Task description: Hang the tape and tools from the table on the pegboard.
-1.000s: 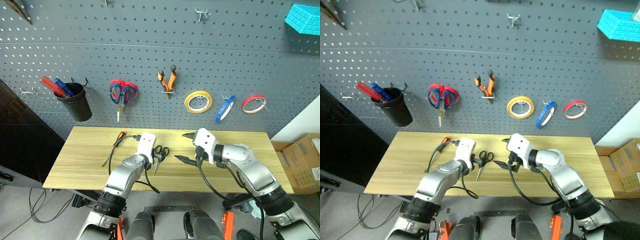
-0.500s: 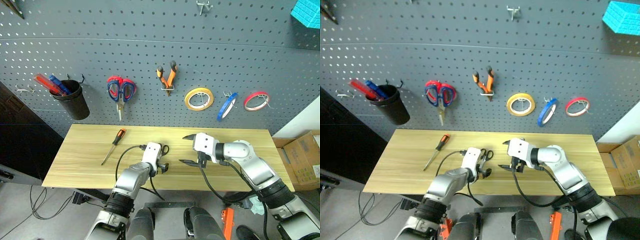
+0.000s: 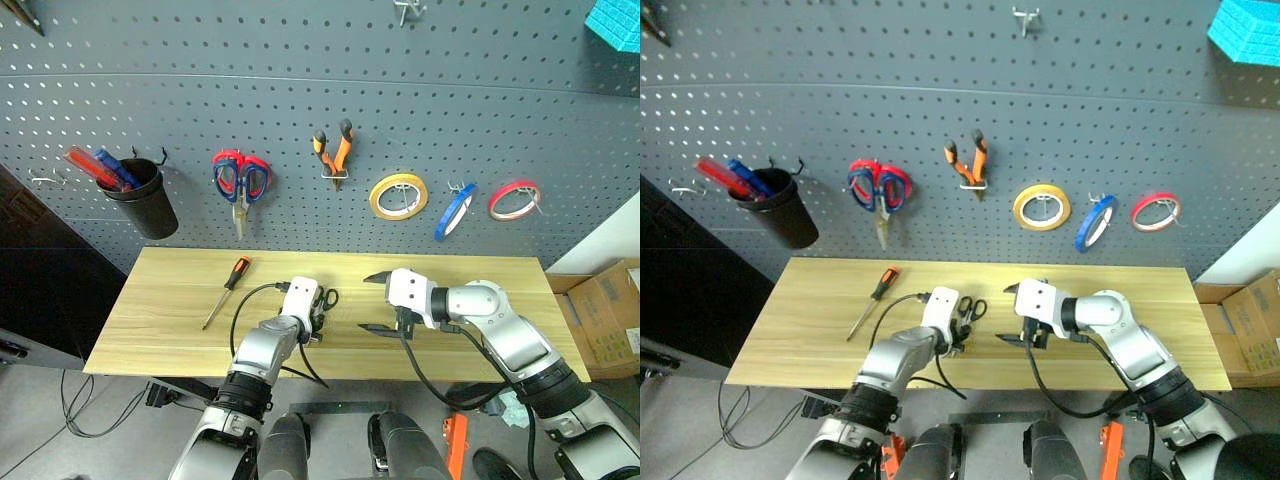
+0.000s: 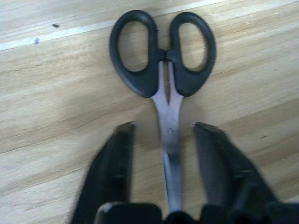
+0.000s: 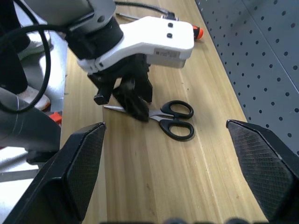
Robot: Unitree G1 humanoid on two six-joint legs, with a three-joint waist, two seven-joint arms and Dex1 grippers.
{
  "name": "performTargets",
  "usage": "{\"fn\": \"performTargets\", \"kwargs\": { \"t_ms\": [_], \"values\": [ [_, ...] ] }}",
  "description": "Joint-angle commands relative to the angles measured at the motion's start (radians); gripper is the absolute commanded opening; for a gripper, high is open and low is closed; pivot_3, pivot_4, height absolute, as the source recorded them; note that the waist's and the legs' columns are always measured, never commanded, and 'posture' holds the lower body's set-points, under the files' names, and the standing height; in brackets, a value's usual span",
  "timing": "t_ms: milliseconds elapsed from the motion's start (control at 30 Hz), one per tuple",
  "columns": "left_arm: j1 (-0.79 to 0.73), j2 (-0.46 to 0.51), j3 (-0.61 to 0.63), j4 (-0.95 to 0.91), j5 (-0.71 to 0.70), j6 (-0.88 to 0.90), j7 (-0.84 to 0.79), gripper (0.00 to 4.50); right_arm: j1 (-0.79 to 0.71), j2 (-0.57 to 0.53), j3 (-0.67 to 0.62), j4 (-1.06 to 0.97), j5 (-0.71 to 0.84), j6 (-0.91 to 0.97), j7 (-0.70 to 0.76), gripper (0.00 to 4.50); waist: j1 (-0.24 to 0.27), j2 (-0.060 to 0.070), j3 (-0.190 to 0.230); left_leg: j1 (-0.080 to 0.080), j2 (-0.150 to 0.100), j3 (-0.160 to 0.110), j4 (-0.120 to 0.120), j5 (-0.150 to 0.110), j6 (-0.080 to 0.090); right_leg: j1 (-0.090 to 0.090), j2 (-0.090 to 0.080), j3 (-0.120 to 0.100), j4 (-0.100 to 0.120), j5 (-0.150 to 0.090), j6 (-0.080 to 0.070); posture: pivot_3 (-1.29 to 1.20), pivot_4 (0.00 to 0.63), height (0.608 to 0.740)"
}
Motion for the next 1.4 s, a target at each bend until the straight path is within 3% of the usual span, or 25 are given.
{"fn": "performTargets", "kwargs": {
  "t_ms": [33, 100, 433, 600, 833, 1067, 1233, 1400],
  "values": [
    [0.021, -0.013, -0.002, 0.008, 0.009, 0.013, -0.005, 0.54, -0.006, -0.006, -0.007, -0.029, -0.003, -0.031, 0.010, 4.50, 0.000, 0.000, 0.001, 0.000, 0.000, 0.000, 0.000, 0.000, 0.000, 0.000, 0.000, 0.000, 0.000, 0.000, 0.000, 0.02, 0.240, 0.740],
    [0.021, -0.014, 0.000, 0.007, 0.012, 0.014, -0.007, 0.12, -0.006, -0.007, -0.009, -0.024, -0.006, -0.037, 0.012, 4.50, 0.000, 0.000, 0.002, 0.000, 0.000, 0.000, 0.000, 0.000, 0.000, 0.000, 0.000, 0.000, 0.000, 0.000, 0.000, 0.02, 0.239, 0.740],
    [0.020, -0.019, 0.016, -0.009, 0.018, -0.001, -0.007, 0.12, -0.008, -0.001, -0.015, 0.001, -0.019, -0.059, 0.002, 4.50, 0.000, 0.000, 0.004, 0.000, 0.000, 0.000, 0.000, 0.000, 0.000, 0.000, 0.000, 0.000, 0.000, 0.000, 0.000, 0.03, 0.225, 0.740],
    [0.068, 0.015, -0.006, -0.131, 0.032, -0.021, -0.029, 0.12, 0.001, 0.007, -0.023, -0.002, -0.015, -0.055, -0.009, 4.50, 0.001, -0.001, 0.006, 0.000, 0.000, 0.000, -0.001, 0.000, -0.001, 0.000, 0.000, 0.000, -0.001, 0.000, 0.000, 0.04, 0.214, 0.740],
    [0.320, 0.125, 0.087, -0.536, 0.023, -0.270, -0.045, 0.12, 0.076, 0.077, -0.120, -0.091, 0.108, -0.027, -0.064, 4.50, 0.005, -0.002, 0.010, -0.002, 0.004, -0.002, -0.003, -0.002, -0.004, -0.004, -0.002, -0.001, 0.000, -0.001, 0.000, 0.11, 0.177, 0.740],
    [0.514, 0.216, 0.159, -0.709, 0.086, -0.547, -0.036, 0.12, 0.177, 0.149, -0.213, -0.282, 0.327, 0.124, -0.100, 4.50, 0.031, -0.003, 0.009, -0.003, 0.004, -0.002, -0.002, -0.003, -0.004, -0.003, -0.007, -0.002, -0.001, -0.004, -0.005, 0.17, 0.130, 0.740],
    [0.558, 0.232, 0.225, -0.734, 0.165, -0.680, 0.037, 0.12, 0.173, 0.204, -0.218, -0.335, 0.389, 0.163, -0.151, 4.50, 0.039, -0.004, 0.003, -0.005, 0.003, -0.001, -0.001, -0.002, -0.004, -0.004, -0.011, -0.003, -0.002, -0.004, -0.005, 0.19, 0.102, 0.740],
    [0.460, 0.236, 0.262, -0.674, 0.208, -0.747, 0.085, 0.12, 0.108, 0.238, -0.209, -0.266, 0.360, 0.129, -0.176, 4.50, 0.050, -0.007, -0.015, -0.005, 0.001, -0.001, -0.001, -0.002, -0.004, -0.004, -0.009, -0.005, -0.002, -0.004, -0.004, 0.21, 0.075, 0.740]
  ]
}}
